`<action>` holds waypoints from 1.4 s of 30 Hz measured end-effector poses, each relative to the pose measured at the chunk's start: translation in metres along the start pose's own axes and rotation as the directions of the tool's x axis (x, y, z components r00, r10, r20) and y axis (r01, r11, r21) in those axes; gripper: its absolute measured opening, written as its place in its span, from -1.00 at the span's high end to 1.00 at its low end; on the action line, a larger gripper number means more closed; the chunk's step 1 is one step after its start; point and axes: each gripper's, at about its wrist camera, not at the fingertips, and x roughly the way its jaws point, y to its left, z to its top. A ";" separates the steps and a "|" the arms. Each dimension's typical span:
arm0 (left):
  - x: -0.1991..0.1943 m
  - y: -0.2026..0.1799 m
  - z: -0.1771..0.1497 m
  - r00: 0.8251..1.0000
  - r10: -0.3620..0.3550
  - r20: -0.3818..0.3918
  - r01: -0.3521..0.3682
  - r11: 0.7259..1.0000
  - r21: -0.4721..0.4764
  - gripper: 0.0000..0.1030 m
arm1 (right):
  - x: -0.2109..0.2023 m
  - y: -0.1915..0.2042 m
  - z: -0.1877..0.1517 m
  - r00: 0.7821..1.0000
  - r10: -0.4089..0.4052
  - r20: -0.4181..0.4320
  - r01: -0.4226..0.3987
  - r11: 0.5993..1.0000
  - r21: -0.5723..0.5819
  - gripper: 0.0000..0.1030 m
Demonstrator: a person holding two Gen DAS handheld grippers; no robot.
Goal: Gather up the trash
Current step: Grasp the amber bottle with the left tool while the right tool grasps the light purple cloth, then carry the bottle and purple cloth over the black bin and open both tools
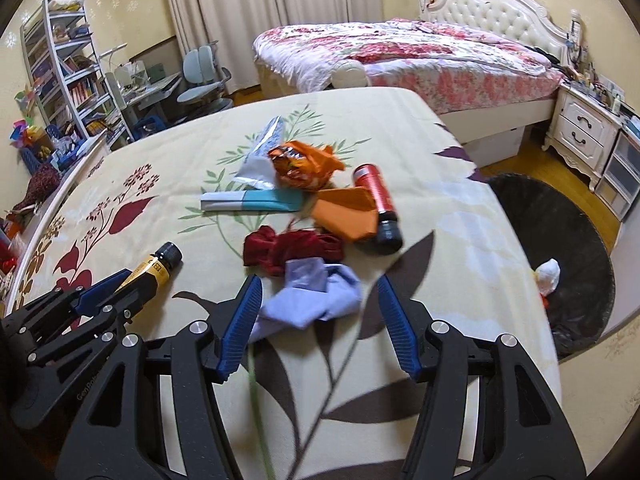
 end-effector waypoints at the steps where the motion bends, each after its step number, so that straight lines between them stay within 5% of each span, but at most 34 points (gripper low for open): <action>1: 0.001 0.002 -0.001 1.000 0.002 -0.004 -0.002 1.000 -0.004 0.46 | 0.003 0.002 -0.001 1.000 -0.004 -0.010 0.004 1.000 -0.005 -0.14; 7: 0.003 0.006 -0.002 1.000 -0.013 -0.015 0.013 1.000 -0.013 0.46 | 0.006 -0.003 -0.008 0.998 -0.037 -0.046 0.036 0.999 -0.020 -0.15; 14: 0.004 0.008 -0.001 0.999 -0.019 -0.033 0.018 0.999 -0.026 -0.01 | -0.002 -0.029 -0.018 0.995 -0.075 -0.061 0.075 0.997 -0.001 -0.15; 22: 0.009 0.007 0.003 0.998 -0.026 -0.062 0.024 0.999 -0.037 -0.18 | -0.003 -0.038 -0.014 0.997 -0.055 -0.048 0.056 0.998 0.025 -0.15; 25: 0.012 0.006 0.003 0.997 -0.029 -0.071 0.027 0.999 -0.034 -0.14 | 0.000 -0.037 -0.010 0.998 -0.043 -0.038 0.044 0.999 0.025 -0.15; 27: 0.013 0.005 0.003 0.997 -0.022 -0.073 0.020 1.000 -0.023 0.08 | 0.002 -0.038 -0.009 0.999 -0.038 -0.034 0.039 0.999 0.026 -0.03; 30: 0.012 0.001 0.002 0.998 -0.010 -0.062 0.010 1.000 0.003 0.38 | 0.005 -0.036 -0.008 0.999 -0.015 -0.042 0.015 1.000 0.009 0.55; 42: 0.005 -0.002 0.006 1.000 -0.007 -0.018 0.007 1.000 -0.001 0.47 | -0.029 -0.083 0.009 0.991 -0.106 0.080 0.101 0.993 0.065 0.58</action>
